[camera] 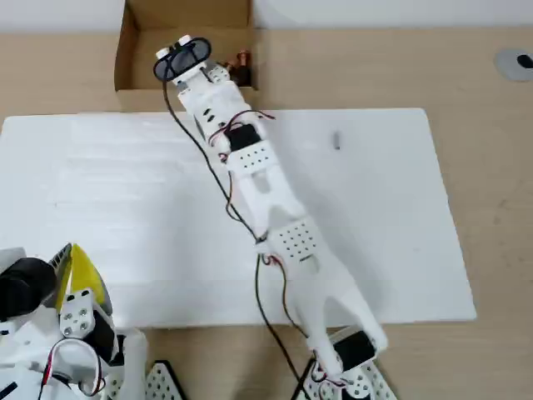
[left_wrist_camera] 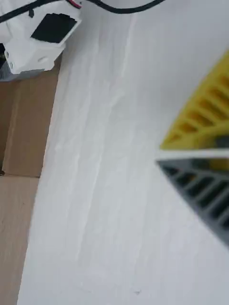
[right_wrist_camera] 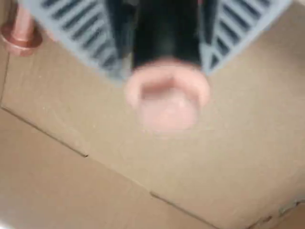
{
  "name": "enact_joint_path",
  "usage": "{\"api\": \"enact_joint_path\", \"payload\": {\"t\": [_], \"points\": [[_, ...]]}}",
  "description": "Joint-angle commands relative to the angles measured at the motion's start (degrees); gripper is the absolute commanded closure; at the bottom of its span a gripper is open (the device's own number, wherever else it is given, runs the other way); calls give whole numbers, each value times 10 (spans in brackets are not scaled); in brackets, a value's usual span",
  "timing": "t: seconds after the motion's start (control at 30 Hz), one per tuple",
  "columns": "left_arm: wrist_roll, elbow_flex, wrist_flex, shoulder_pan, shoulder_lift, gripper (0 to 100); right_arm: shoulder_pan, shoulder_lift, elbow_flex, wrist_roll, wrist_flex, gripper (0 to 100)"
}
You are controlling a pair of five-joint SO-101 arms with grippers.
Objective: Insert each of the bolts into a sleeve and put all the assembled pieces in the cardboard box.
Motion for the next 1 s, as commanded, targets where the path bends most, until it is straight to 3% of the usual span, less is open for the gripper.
{"api": "enact_joint_path", "payload": {"t": [0.0,0.3,0.5,0.6,0.73,0.97], "points": [[-4,-2,3,-9,0,994,-13,-16,-10,6,34,750],[-4,-3,3,-9,0,994,-30,-107,-9,5,133,718],[-4,-3,3,-9,0,994,-29,-241,-10,-5,327,723],[-4,-3,3,-9,0,994,-27,-312,-10,-55,416,793],[-4,-1,1,-9,0,994,-27,-387,-10,-93,516,977],[-4,2,1,-8,0,994,-21,-458,-10,-96,661,973]]}}
